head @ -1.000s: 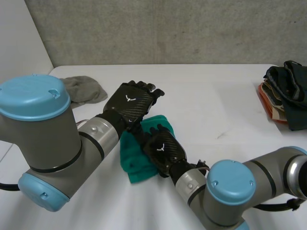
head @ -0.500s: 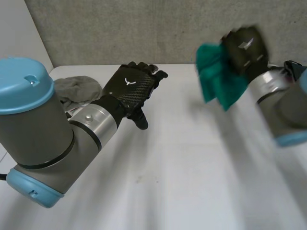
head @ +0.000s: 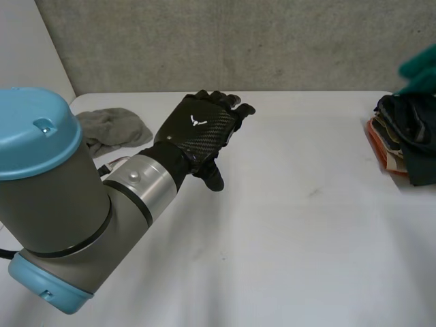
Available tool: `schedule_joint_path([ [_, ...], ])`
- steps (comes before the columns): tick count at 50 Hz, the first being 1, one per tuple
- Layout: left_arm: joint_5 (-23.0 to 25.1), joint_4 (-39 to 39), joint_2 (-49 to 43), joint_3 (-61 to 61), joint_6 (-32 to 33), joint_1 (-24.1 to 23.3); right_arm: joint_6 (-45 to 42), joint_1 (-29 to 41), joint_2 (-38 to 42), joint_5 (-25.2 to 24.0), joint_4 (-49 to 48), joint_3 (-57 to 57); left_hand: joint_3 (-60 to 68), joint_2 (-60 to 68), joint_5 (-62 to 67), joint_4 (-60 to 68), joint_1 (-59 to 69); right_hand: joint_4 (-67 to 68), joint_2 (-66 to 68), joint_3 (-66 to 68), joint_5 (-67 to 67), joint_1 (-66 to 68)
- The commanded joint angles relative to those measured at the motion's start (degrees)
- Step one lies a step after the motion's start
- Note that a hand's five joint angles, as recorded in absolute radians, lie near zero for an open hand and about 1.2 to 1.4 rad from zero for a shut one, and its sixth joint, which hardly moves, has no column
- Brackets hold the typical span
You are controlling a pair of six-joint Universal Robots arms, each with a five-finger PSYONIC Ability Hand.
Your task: Fold the laundry.
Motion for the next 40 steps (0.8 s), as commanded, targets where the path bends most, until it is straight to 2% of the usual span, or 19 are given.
schedule_joint_path([
  [1,-0.06,-0.08,-0.58,-0.45,-0.01,-1.15,0.12,-5.47,7.96,-7.27,-0.39,3.32,0.63,0.95,-0.08,1.12,1.88,11.23,13.92,12.77,16.32,19.79],
  [6,-0.06,0.01,-0.49,-1.06,-0.01,-1.33,-2.86,-8.02,7.26,-9.99,-0.74,6.31,0.63,0.95,-0.08,1.12,1.88,11.23,13.92,12.77,16.32,19.79],
  [16,-0.15,-0.08,-0.14,-1.59,0.07,-1.50,-3.92,-8.11,1.11,-10.26,-0.31,10.27,0.63,0.95,-0.08,1.12,1.88,11.23,13.92,12.77,16.32,19.79],
  [18,-0.15,-0.08,-0.05,-1.68,-0.01,-1.59,-4.01,-7.85,-0.82,-9.91,0.84,11.32,0.63,0.95,-0.08,1.12,1.88,-10.29,-7.59,-8.75,-5.20,-1.73],
  [20,-0.06,0.01,0.13,-1.77,-0.01,-1.94,-4.10,-7.76,-2.49,-9.82,2.15,12.20,0.63,0.95,-0.08,1.12,1.88,-39.36,-36.66,-37.82,-34.27,-30.80],
  [21,-0.06,0.01,0.21,-1.77,0.07,-2.03,-4.28,-7.76,-4.15,-9.73,4.51,12.81,0.63,0.95,-0.08,1.12,1.88,-58.77,-56.08,-57.23,-53.68,-50.21],
  [27,0.03,0.18,0.83,-1.85,-0.01,-3.79,-10.15,-8.98,-8.29,-8.59,16.47,13.87,0.13,0.44,-0.59,0.62,1.38,-58.77,-56.08,-57.23,-53.68,-50.21],
  [31,0.46,0.36,2.15,-1.94,-0.01,-4.49,-20.87,-12.32,-13.21,-3.59,26.13,15.01,-0.71,-0.40,-1.43,-0.22,0.54,-58.77,-56.08,-57.23,-53.68,-50.21],
  [32,0.64,0.45,2.32,-1.94,-0.10,-4.58,-25.33,-13.63,-14.88,0.07,29.29,15.36,-1.04,-0.73,-1.76,-0.55,0.21,-58.77,-56.08,-57.23,-53.68,-50.21],
  [34,1.43,0.71,3.02,-1.94,-0.10,-4.93,-29.04,-15.05,-16.20,4.05,31.94,14.93,-2.10,-1.79,-2.82,-1.61,-0.85,-58.77,-56.08,-57.23,-53.68,-50.21],
  [35,1.87,0.89,3.37,-1.94,-0.01,-4.93,-32.28,-16.10,-17.34,7.98,34.39,14.06,-2.10,-1.79,-2.82,-1.61,-0.85,-58.77,-56.08,-57.23,-53.68,-50.21],
  [39,4.42,2.12,4.87,-2.29,-0.10,-4.93,-38.27,-16.37,-19.80,16.87,36.26,12.12,-2.10,-1.79,-2.82,-1.61,-0.85,-58.77,-56.08,-57.23,-53.68,-50.21],
  [40,5.38,2.64,5.57,-2.56,-0.19,-4.85,-38.73,-16.20,-20.16,17.51,36.26,12.03,-2.10,-1.79,-2.82,-1.61,-0.85,-58.77,-56.08,-57.23,-53.68,-50.21],
])
